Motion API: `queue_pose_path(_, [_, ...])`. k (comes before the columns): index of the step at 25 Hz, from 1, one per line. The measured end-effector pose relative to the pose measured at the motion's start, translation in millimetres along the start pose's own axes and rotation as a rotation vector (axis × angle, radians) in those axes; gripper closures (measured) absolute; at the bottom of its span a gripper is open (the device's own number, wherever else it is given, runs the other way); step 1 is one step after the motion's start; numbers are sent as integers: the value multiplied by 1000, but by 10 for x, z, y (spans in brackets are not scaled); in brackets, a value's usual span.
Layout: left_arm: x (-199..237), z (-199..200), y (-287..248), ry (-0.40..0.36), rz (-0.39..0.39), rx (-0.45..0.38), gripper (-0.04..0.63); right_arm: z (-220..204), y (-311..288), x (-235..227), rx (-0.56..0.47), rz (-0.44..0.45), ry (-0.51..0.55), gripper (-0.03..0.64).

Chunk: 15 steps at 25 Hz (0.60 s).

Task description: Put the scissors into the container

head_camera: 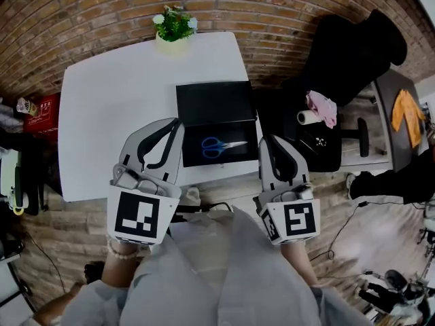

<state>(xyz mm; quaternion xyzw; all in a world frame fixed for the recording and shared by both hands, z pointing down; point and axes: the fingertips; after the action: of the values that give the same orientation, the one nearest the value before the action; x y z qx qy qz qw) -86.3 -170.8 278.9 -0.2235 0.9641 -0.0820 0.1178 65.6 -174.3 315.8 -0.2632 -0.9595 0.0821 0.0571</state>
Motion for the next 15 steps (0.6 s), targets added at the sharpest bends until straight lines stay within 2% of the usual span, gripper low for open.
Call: queue_pose_path(15, [-56,-21,3,-9,-28,6,577,34,2,58,-4,7,14,558])
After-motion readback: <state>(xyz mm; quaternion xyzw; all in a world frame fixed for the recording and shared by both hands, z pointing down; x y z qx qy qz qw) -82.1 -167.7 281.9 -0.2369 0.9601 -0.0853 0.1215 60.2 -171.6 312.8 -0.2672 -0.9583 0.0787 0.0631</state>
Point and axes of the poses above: the fingertips, and each gripper's own axes: y backward along the fingers, x to its left, z out of its top
